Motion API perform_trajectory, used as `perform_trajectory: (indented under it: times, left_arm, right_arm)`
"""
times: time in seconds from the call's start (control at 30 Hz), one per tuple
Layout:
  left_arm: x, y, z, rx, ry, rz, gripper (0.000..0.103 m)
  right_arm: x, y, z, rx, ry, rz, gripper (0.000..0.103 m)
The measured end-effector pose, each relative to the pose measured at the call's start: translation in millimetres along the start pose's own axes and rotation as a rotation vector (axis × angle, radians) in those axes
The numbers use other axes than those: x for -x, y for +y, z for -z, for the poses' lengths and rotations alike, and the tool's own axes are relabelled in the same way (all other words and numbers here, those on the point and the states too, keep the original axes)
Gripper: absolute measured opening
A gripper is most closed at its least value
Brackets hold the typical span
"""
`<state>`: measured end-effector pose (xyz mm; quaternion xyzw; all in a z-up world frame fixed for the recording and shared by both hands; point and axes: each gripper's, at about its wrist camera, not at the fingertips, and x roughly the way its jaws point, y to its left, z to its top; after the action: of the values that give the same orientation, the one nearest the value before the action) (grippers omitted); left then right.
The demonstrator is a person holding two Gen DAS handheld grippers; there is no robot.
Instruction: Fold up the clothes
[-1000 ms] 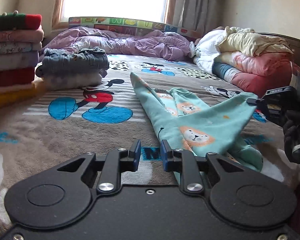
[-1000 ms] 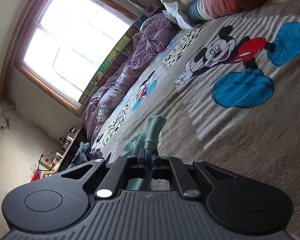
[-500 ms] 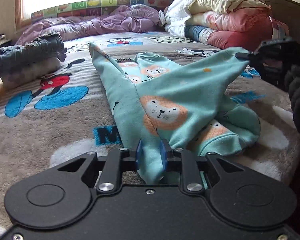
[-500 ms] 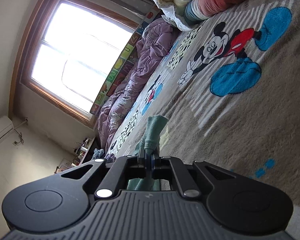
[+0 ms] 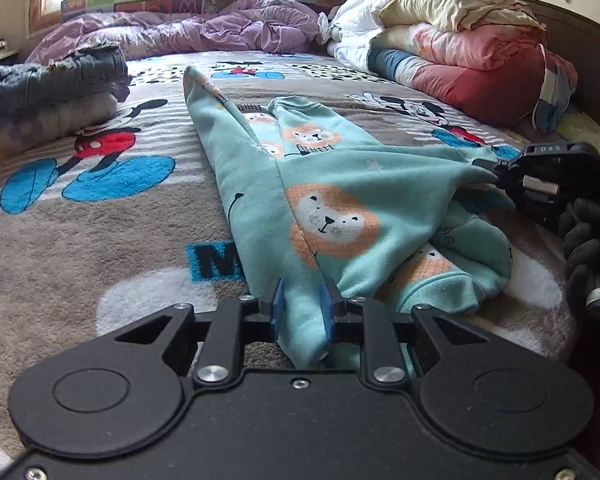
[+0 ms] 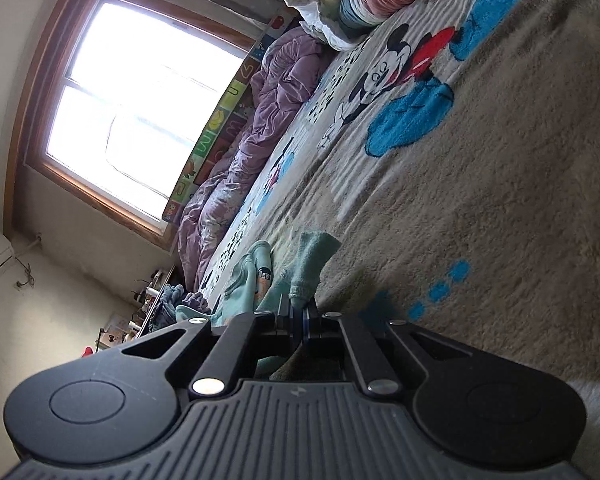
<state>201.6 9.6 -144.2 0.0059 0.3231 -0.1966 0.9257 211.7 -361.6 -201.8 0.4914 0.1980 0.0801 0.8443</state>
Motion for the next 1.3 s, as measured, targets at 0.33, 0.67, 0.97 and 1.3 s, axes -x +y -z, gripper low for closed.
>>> perform_trajectory:
  times: [0.33,0.67,0.97,1.3]
  left_arm:
    - [20,31,-37,0.131,-0.082,-0.083,0.02]
    - [-55,67,-113,0.012,-0.069,-0.194,0.02]
    - [-107,79,-156,-0.03,-0.066,-0.197,0.02]
    - [-154,70,-169,-0.11,-0.019,-0.146,0.02]
  right_arm:
    - [-2,-1,7,-0.003,0.01,-0.001,0.007]
    - [0,-9,7,-0.025,-0.005,-0.052,0.007]
    - [-2,-15,8,-0.038,0.003,-0.092,0.007]
    - [-6,-18,5,-0.051,0.017,-0.126,0.008]
